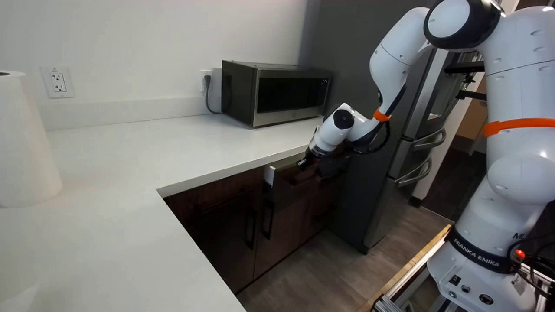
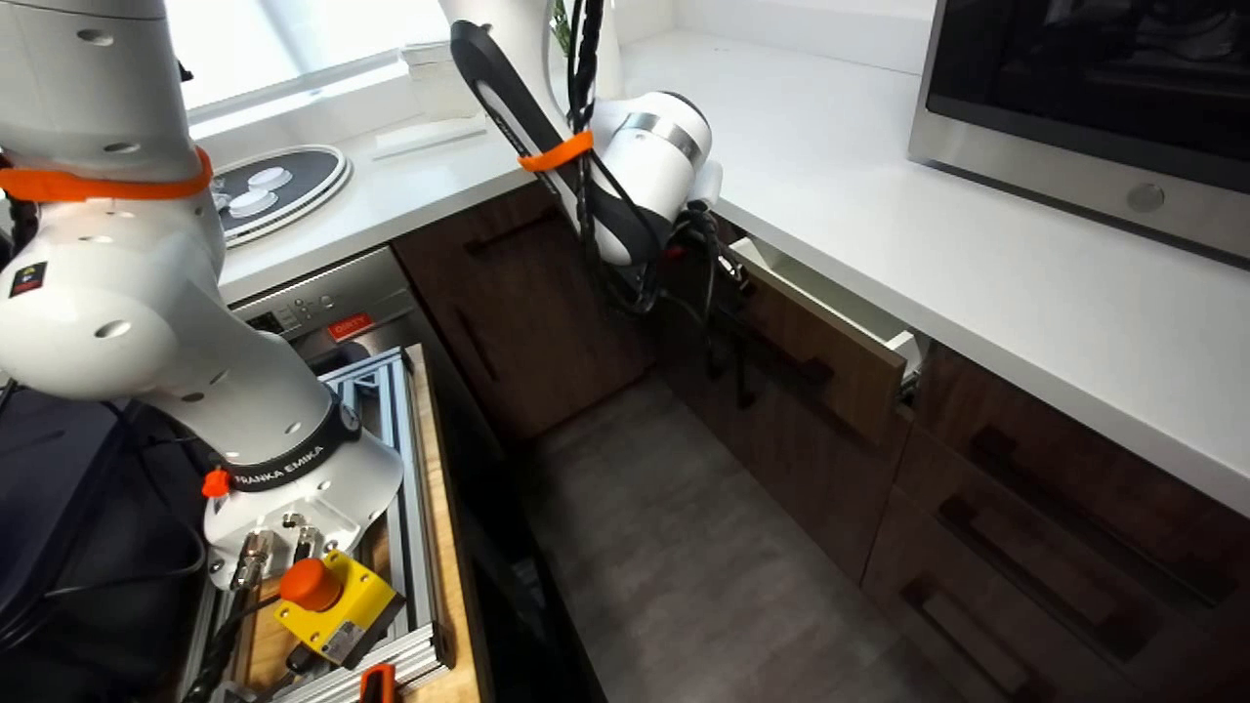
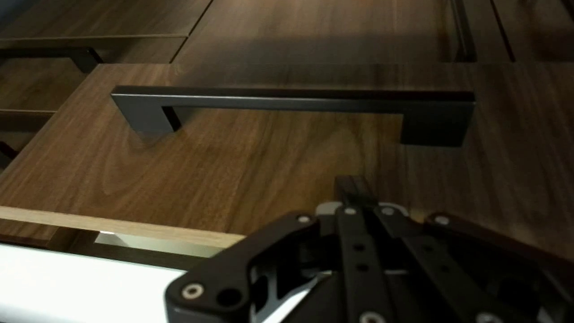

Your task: Close the drawer

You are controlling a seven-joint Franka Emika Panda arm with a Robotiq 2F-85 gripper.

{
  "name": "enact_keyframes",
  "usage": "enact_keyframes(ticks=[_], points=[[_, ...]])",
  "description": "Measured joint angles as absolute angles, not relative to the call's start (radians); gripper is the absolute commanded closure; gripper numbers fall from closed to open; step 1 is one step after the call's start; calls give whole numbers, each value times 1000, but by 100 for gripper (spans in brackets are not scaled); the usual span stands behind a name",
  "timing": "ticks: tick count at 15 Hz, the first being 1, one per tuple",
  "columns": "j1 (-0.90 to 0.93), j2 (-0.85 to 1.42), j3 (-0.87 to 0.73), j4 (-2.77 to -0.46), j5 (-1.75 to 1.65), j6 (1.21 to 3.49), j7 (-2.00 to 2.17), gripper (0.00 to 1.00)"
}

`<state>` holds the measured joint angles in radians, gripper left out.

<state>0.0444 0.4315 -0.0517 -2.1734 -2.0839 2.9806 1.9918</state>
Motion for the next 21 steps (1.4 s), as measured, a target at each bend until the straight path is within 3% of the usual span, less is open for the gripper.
enact_keyframes(ticks=[5,21], points=[[-14,500,19,-2090,-2267,2895,2180,99],[-24,578,32,-2002,-2276,2806,2201,100]])
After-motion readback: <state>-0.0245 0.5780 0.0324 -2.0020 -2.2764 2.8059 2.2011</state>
